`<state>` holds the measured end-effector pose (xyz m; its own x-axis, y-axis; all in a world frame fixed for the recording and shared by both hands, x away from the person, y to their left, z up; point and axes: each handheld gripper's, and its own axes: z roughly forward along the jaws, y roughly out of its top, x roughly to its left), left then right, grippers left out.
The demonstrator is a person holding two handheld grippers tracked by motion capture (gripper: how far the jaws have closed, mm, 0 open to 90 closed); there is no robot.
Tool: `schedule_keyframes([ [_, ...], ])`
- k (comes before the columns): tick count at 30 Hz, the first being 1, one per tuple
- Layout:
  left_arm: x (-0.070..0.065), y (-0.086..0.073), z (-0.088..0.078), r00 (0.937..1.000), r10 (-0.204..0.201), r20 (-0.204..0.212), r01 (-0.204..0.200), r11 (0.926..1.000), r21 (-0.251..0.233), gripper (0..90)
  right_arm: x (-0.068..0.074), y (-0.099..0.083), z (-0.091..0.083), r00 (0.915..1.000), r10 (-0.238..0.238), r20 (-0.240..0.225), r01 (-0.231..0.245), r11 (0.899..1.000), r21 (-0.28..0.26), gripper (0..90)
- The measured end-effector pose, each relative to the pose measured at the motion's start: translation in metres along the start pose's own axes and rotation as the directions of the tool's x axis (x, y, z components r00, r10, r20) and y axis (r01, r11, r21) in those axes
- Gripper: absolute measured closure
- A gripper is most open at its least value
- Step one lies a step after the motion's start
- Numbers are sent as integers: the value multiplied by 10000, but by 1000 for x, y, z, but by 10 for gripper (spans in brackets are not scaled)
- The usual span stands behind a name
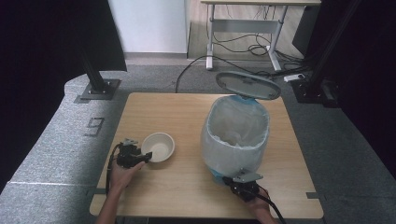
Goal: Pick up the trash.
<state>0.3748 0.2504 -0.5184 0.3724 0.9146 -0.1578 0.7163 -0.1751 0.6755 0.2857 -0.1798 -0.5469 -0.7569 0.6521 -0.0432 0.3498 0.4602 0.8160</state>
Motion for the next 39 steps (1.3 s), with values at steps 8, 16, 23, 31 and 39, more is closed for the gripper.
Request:
schedule_keyframes([
  [8,-1,-1,6,9999,-69,-144,71,9998,168,598,0,0,0,10000,-5,22,5,10000,-7,897],
  [16,-3,-3,6,9996,-269,-44,268,9996,-129,704,1,0,0,10000,-4,27,4,10000,2,897],
  [23,-8,2,-5,9982,-197,567,236,9974,-683,812,1,0,0,9999,-87,55,87,10000,4,897],
  [31,-18,3,-20,9941,89,1080,25,9945,-1046,839,1,0,0,9999,-123,85,123,9999,-11,897],
  [39,-26,6,-31,9909,343,1300,-174,9915,-1292,843,1,0,0,9999,-106,82,106,9999,9,897],
])
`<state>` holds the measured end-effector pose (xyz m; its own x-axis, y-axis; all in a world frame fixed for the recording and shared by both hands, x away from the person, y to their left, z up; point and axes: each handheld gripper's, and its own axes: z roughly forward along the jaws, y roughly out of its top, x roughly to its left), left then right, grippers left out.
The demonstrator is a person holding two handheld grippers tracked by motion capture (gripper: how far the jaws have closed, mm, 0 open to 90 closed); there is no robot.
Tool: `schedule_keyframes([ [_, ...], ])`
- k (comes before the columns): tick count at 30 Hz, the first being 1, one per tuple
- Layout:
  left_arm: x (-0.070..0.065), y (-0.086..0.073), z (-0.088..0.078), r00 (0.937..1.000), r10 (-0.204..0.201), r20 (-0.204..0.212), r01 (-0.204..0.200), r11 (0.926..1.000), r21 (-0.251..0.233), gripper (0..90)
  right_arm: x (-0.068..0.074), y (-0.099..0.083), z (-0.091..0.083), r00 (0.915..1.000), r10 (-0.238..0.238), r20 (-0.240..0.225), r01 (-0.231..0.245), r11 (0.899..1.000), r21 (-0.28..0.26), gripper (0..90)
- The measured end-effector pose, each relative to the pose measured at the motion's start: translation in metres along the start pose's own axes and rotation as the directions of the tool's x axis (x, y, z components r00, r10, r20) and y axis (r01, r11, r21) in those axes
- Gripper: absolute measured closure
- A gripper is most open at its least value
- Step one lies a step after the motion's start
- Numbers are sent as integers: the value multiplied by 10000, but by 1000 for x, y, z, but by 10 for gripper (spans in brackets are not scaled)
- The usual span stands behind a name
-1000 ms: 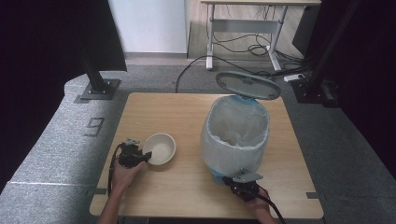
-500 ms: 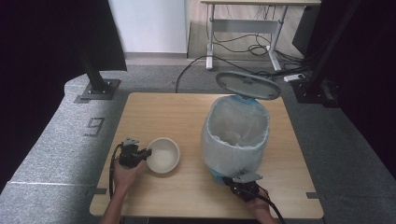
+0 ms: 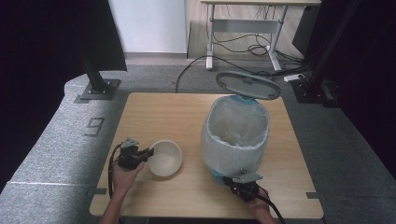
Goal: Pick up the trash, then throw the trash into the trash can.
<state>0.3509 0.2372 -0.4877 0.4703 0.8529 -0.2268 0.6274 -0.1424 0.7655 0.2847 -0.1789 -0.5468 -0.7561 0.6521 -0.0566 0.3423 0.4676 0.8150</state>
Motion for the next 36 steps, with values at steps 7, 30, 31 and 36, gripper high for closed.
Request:
schedule_keyframes([
  [7,-10,8,-20,9992,200,342,-181,9983,-550,844,0,0,0,10000,0,-14,0,10000,-4,897],
  [30,-58,74,-109,9782,1258,1652,-878,9716,-2199,844,0,0,0,10000,65,-46,-66,10000,-28,897],
  [31,-60,77,-111,9772,1285,1692,-890,9706,-2237,844,0,0,0,10000,78,-40,-78,10000,-28,897],
  [36,-74,96,-117,9701,1659,1771,-1219,9642,-2354,843,0,0,0,10000,59,-17,-59,10000,-49,897],
])
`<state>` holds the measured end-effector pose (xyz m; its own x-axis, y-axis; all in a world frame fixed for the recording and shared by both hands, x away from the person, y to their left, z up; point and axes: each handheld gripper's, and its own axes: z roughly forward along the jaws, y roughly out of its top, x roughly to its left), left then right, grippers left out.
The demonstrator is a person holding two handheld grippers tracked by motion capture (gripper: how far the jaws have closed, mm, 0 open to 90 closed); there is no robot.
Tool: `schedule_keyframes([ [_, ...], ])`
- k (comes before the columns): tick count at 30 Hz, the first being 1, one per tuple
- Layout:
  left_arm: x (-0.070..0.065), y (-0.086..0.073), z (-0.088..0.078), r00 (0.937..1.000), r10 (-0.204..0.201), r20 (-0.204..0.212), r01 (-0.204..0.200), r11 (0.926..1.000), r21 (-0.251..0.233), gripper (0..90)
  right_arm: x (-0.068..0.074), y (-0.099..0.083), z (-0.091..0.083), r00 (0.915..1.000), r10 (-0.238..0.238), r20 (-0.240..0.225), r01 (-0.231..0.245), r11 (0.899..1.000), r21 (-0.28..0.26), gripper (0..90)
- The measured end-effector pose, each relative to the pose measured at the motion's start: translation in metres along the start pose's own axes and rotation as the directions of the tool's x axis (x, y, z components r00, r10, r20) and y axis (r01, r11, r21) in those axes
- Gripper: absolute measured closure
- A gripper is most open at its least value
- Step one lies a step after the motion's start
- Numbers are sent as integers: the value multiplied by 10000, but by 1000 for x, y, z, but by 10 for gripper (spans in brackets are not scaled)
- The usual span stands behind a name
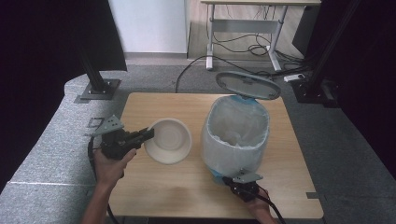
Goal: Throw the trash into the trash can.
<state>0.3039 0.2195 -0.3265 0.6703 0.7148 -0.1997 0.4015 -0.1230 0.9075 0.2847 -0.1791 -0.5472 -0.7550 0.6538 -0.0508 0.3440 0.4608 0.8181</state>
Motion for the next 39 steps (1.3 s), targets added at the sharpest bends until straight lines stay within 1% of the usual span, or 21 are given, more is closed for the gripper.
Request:
schedule_keyframes([
  [2,-5,9,1,9999,145,0,-145,9999,8,843,0,0,0,10000,-20,-3,20,10000,28,897],
  [5,-10,20,4,9997,217,148,-217,9998,-4,843,0,0,0,10000,-43,8,43,10000,32,897],
  [11,-18,33,12,9988,340,356,-342,9994,51,843,-1,0,0,10000,-20,-28,20,10000,32,897],
  [14,-20,40,17,9984,315,470,-318,9995,46,843,-1,0,0,10000,38,-74,-38,10000,10,897],
  [16,-22,45,21,9983,345,472,-349,9994,80,843,-1,0,0,10000,19,-57,-19,10000,13,897],
  [25,-23,54,35,9976,271,644,-282,9995,164,843,-1,0,0,10000,14,-66,-14,10000,-4,897],
  [29,-22,58,45,9973,194,711,-211,9995,232,843,0,0,0,10000,-3,-16,3,10000,8,897],
  [34,-24,64,52,9967,128,802,-139,9998,130,843,0,0,0,10000,-6,7,6,10000,11,897],
  [39,-25,67,60,9963,79,859,-90,9999,127,843,1,0,0,10000,-28,43,28,10000,26,897],
])
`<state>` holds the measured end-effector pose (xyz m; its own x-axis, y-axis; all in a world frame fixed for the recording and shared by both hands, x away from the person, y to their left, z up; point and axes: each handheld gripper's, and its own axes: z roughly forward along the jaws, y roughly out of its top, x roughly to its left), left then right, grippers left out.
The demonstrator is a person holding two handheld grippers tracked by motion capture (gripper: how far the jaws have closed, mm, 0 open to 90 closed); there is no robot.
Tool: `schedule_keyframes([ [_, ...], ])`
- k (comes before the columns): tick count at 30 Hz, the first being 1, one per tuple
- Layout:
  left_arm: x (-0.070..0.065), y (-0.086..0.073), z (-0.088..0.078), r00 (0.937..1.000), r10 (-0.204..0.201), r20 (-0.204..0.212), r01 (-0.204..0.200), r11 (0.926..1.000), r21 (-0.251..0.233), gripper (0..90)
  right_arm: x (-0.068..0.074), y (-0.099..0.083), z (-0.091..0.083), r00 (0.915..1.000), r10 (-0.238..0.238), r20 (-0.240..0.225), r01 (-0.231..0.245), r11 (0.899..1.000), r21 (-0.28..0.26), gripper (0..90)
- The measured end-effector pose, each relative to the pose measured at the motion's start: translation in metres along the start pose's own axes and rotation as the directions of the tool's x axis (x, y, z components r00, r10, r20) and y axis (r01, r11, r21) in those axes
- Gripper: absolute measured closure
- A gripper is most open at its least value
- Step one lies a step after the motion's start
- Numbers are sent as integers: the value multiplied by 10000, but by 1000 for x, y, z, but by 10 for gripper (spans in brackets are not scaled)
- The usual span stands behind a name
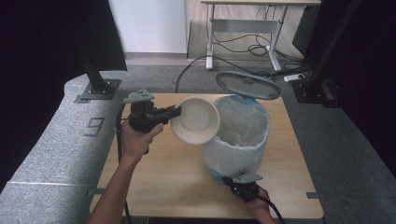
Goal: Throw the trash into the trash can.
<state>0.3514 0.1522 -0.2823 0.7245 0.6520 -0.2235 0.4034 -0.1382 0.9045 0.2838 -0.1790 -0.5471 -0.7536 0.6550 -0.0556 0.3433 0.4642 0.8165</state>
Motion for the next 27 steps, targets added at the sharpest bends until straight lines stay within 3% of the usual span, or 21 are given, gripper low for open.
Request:
schedule_keyframes([
  [27,-13,22,49,9996,263,139,-268,9989,387,843,0,0,0,10000,-35,-24,35,10000,1,897],
])
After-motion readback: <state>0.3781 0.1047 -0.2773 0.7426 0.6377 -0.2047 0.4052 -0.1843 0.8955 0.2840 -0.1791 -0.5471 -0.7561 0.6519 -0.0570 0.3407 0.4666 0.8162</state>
